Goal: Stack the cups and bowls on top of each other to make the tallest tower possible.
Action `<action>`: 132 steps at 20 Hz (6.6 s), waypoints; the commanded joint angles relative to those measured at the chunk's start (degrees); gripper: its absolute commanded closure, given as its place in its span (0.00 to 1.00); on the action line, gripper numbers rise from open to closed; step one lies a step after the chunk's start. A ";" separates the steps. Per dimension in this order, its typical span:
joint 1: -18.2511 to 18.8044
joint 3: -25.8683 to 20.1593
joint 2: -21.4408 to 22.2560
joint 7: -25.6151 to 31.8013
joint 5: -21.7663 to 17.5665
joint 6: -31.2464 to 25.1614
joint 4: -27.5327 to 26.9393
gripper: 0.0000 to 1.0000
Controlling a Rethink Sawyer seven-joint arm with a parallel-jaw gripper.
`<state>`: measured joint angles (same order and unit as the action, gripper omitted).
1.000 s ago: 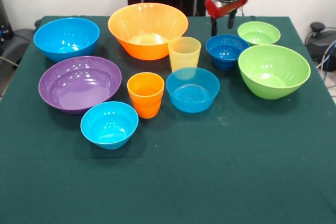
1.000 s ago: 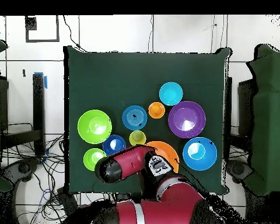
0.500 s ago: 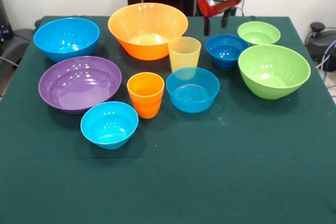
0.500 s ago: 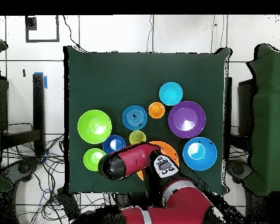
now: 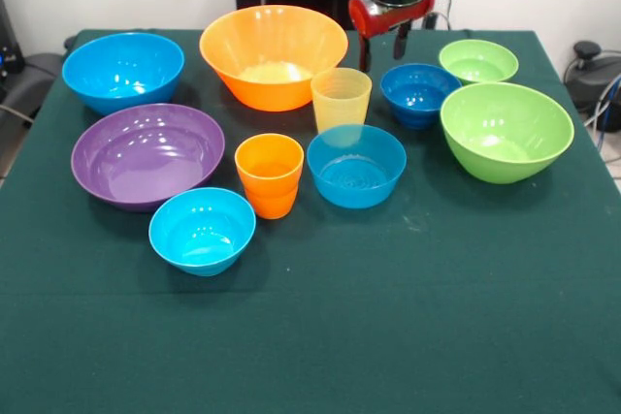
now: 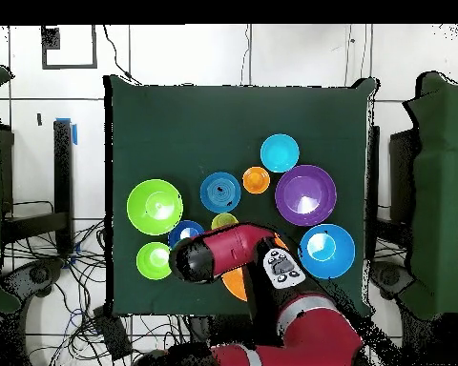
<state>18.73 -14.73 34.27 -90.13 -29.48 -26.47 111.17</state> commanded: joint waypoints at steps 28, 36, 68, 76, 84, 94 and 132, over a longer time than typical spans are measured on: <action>5.71 -11.78 -0.85 9.11 -1.87 -11.84 -6.91 0.00; 7.94 -16.54 11.98 8.91 3.38 -18.59 0.49 0.00; 11.50 -18.16 0.97 9.89 -5.37 -16.07 -8.81 0.00; 12.17 -18.71 -0.04 9.79 -5.97 -16.21 -9.22 0.00; 12.88 -19.28 -1.56 10.83 -6.09 -17.82 -10.60 0.00; 13.66 -19.75 -2.84 12.01 -6.41 -18.89 -11.41 0.00; 16.55 -18.46 0.97 11.30 -15.13 -17.29 -8.28 0.00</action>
<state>34.98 -32.69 34.11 -90.13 -37.60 -43.71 101.30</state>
